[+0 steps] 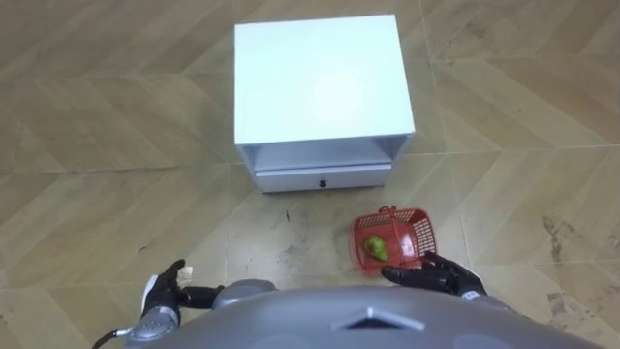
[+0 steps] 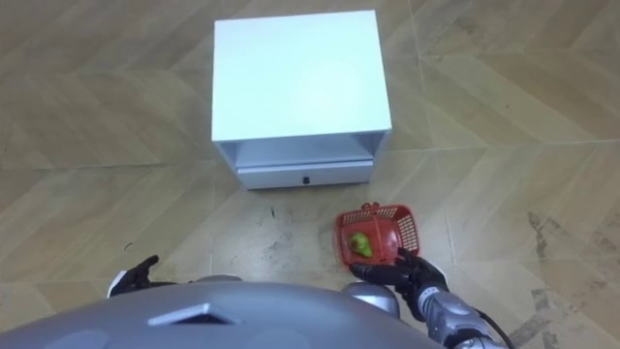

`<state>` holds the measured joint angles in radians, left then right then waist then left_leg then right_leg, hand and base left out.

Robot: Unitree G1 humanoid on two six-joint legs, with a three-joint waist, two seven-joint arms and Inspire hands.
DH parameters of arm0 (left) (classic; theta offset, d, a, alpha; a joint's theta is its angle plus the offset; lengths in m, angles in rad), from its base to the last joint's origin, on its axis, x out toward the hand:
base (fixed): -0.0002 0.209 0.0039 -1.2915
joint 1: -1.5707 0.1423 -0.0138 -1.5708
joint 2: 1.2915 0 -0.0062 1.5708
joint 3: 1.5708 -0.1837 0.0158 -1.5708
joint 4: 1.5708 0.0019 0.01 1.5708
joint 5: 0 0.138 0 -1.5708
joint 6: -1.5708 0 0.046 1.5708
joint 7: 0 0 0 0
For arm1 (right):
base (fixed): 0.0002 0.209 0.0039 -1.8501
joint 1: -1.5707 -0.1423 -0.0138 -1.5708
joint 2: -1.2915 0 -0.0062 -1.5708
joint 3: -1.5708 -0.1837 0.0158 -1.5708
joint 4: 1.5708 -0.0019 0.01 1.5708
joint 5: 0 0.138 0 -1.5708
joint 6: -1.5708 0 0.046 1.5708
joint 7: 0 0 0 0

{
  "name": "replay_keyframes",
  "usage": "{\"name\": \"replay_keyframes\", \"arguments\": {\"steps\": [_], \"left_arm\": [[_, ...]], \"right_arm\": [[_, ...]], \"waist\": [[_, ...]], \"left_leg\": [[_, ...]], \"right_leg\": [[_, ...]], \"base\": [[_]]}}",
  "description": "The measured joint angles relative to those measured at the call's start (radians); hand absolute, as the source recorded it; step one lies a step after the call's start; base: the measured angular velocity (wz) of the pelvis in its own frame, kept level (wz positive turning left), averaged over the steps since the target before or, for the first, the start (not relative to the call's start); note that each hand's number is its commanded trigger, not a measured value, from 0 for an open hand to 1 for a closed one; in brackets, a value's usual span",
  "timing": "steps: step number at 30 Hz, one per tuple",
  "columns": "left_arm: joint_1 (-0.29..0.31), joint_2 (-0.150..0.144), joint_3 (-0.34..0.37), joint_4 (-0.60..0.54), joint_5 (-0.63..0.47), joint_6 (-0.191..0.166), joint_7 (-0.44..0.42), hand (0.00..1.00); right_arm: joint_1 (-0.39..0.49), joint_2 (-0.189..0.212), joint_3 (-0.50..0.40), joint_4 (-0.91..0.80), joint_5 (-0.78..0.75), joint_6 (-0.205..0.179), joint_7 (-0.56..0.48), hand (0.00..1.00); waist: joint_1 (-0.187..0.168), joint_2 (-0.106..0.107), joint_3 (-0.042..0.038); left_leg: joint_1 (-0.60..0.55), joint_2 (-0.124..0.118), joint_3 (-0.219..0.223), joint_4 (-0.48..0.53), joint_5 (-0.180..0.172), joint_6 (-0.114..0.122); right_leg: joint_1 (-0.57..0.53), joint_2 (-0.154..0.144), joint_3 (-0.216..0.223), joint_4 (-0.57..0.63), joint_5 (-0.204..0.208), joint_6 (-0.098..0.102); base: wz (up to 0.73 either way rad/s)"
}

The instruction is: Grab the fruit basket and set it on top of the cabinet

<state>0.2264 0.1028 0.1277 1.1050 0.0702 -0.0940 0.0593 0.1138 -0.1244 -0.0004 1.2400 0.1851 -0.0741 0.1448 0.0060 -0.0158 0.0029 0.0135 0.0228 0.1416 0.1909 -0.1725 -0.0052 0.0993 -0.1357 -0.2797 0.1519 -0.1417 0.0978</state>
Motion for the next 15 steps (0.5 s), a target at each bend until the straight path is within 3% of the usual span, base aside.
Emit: {"name": "replay_keyframes", "arguments": {"steps": [2,6,8,10,12,13,14,15], "left_arm": [[-0.005,0.0,0.015,0.014,0.004,-0.001,-0.004,0.0],[-0.024,0.002,0.015,0.023,-0.002,-0.001,-0.016,0.0],[-0.047,0.009,0.016,0.058,-0.001,-0.003,-0.03,0.0],[-0.045,0.013,0.03,0.07,0.0,-0.009,-0.03,0.0],[-0.06,0.032,0.042,0.093,0.002,-0.019,-0.029,0.0],[-0.056,0.044,0.049,0.091,0.001,-0.022,-0.026,0.0],[-0.056,0.061,0.053,0.091,-0.001,-0.022,-0.022,0.0],[-0.056,0.07,0.052,0.09,-0.003,-0.021,-0.019,0.0]], "right_arm": [[-0.003,0.0,-0.024,-0.009,-0.023,0.0,-0.006,0.0],[-0.012,-0.006,-0.043,-0.023,-0.026,0.0,-0.027,0.0],[-0.023,-0.016,-0.055,-0.044,-0.039,0.002,-0.043,0.0],[-0.051,-0.02,-0.076,-0.058,-0.054,0.003,-0.05,0.0],[-0.054,-0.015,-0.1,-0.097,-0.05,0.002,-0.06,0.0],[-0.048,-0.017,-0.105,-0.105,-0.046,0.004,-0.077,0.0],[-0.051,-0.017,-0.102,-0.114,-0.043,0.006,-0.093,0.0],[-0.056,-0.017,-0.1,-0.127,-0.035,0.009,-0.101,0.0]], "waist": [[0.0,0.004,0.0019],[-0.003,0.011,0.0021],[0.002,0.013,0.004],[0.004,0.018,0.0042],[-0.002,0.022,0.009],[0.003,0.02,0.0108],[0.017,0.0,0.0035],[0.024,-0.008,-0.0002]], "left_leg": [[-0.029,0.0,0.0,0.057,-0.036,0.008],[-0.078,-0.005,-0.002,0.133,-0.065,0.03],[-0.109,-0.022,0.014,0.165,-0.068,0.054],[-0.147,-0.02,0.043,0.183,-0.076,0.076],[-0.182,-0.02,0.062,0.22,-0.088,0.103],[-0.19,-0.023,0.066,0.24,-0.094,0.113],[-0.206,-0.035,0.069,0.257,-0.099,0.121],[-0.223,-0.04,0.075,0.271,-0.102,0.126]], "right_leg": [[-0.018,-0.011,-0.002,0.039,-0.019,0.002],[-0.07,-0.037,-0.014,0.131,-0.03,0.013],[-0.134,-0.067,0.004,0.194,-0.028,0.014],[-0.183,-0.083,0.032,0.229,-0.024,0.019],[-0.243,-0.113,0.029,0.402,-0.055,-0.003],[-0.261,-0.13,0.033,0.584,-0.06,-0.018],[-0.259,-0.142,0.054,0.738,-0.055,-0.029],[-0.256,-0.14,0.072,0.796,-0.052,-0.033]], "base": [[0.0],[0.05],[-0.12],[-0.29],[0.08],[0.24],[0.12],[-0.08]]}}
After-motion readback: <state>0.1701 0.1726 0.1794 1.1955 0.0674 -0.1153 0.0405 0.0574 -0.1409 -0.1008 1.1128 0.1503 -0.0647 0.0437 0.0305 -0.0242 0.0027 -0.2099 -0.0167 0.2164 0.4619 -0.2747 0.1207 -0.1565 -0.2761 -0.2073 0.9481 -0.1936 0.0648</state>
